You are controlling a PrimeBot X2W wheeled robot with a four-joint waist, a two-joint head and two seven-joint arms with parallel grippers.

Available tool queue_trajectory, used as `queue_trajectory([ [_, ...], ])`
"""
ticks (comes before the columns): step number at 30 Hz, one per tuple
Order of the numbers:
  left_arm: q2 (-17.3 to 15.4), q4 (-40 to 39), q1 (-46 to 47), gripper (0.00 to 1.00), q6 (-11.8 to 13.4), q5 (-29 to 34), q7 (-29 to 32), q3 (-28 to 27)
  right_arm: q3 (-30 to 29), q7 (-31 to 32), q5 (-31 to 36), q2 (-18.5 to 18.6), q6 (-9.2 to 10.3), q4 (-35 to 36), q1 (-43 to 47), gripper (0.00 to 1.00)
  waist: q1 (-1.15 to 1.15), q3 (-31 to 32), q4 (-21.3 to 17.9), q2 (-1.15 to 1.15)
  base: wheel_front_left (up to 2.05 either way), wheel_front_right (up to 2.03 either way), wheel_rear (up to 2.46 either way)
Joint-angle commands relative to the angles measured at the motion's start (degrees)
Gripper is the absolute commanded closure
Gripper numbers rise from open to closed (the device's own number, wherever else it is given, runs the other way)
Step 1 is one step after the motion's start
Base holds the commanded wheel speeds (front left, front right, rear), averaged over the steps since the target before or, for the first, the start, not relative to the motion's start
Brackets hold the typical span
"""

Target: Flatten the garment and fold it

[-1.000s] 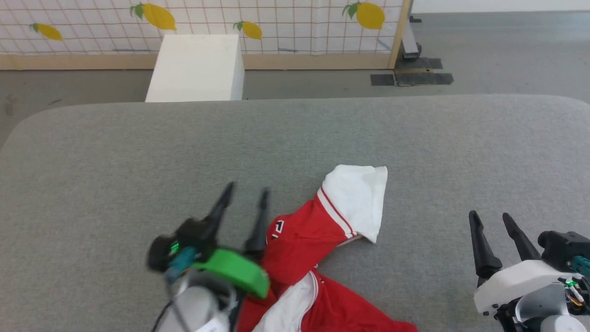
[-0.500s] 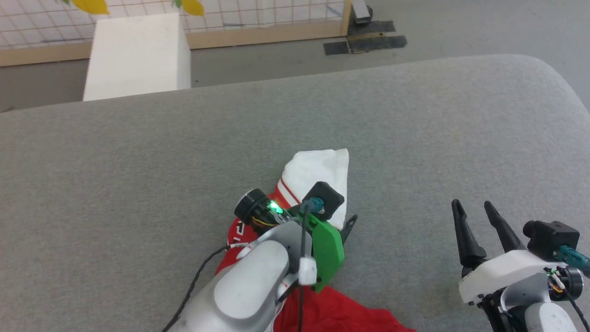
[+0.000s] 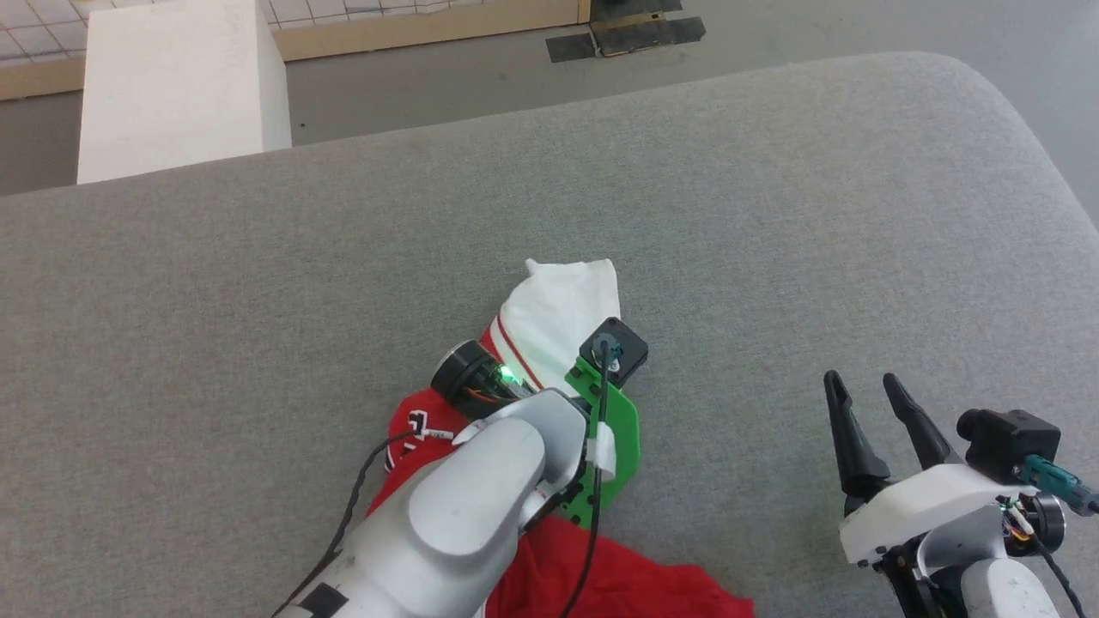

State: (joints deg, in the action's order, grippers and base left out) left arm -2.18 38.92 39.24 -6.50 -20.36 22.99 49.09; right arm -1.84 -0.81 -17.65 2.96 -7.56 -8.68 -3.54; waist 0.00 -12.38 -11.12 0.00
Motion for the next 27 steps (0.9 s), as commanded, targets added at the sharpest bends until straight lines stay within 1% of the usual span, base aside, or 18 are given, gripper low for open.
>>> queue_trajectory([
  [1, -0.7, 0.28, -1.01, 1.0, -0.05, -0.89, -1.03, 0.25, 0.23, -0.42, -0.26, -0.08, 0.08, -0.12, -0.92, 0.0, 0.0, 0.6, 0.97, 0.0, 0.0, 0.0, 0.0],
  [4, -0.7, -2.25, -0.59, 1.0, 1.12, -2.52, -6.24, -1.27, 0.45, -0.21, -0.16, -0.08, 0.08, -0.03, -0.93, 0.0, 0.0, 1.35, 2.22, 0.0, 0.0, 0.0, 0.0],
  [6, -0.7, -4.13, -0.31, 1.0, 2.67, -3.71, -10.87, -3.29, 0.47, -0.05, -0.06, -0.08, 0.08, 0.11, -0.87, 0.0, 0.0, 2.03, 3.19, 0.0, 0.0, 0.0, 0.0],
  [9, -1.02, -7.31, -0.75, 1.0, 5.29, -5.95, -18.05, -7.99, 0.29, 0.33, 0.27, -0.08, 0.08, 0.56, -0.56, 0.0, 0.0, 3.1, 4.9, 0.0, 0.0, 0.0, 0.0],
  [12, -3.23, -10.91, -2.45, 1.0, 8.24, -7.6, -23.3, -12.7, -0.01, 0.73, 0.45, -0.08, 0.08, 1.0, -0.07, 0.0, 0.0, 4.09, 6.58, 0.0, 0.0, 0.0, 0.0],
  [15, -6.85, -15.4, -6.4, 1.0, 12.12, -9.44, -27.16, -18.06, -0.09, 1.2, 0.5, -0.08, 0.08, 1.44, 0.52, 0.0, 0.0, 5.04, 8.33, 0.0, 0.0, 0.0, 0.0],
  [16, -7.92, -16.72, -8.03, 1.0, 13.19, -10.26, -27.78, -19.66, -0.02, 1.35, 0.46, -0.08, 0.08, 1.55, 0.68, 0.0, 0.0, 5.27, 8.73, 0.0, 0.0, 0.0, 0.0],
  [21, -14.12, -22.53, -19.38, 1.0, 20.49, -13.99, -29.31, -28.38, -0.02, 1.97, 0.4, -0.08, 0.08, 2.13, 1.58, 0.0, 0.0, 6.15, 11.43, 0.0, 0.0, 0.0, 0.0],
  [25, -16.75, -23.91, -28.56, 1.0, 25.83, -16.55, -28.76, -33.46, 0.27, 2.39, 0.29, -0.08, 0.08, 2.46, 1.83, 0.0, 0.0, 6.3, 13.01, 0.0, 0.0, 0.0, 0.0],
  [27, -17.18, -23.56, -32.04, 1.0, 27.46, -17.52, -27.61, -34.44, 0.33, 2.58, 0.32, -0.08, 0.08, 2.62, 1.84, 0.0, 0.0, 6.2, 13.72, 0.0, 0.0, 0.0, 0.0],
])
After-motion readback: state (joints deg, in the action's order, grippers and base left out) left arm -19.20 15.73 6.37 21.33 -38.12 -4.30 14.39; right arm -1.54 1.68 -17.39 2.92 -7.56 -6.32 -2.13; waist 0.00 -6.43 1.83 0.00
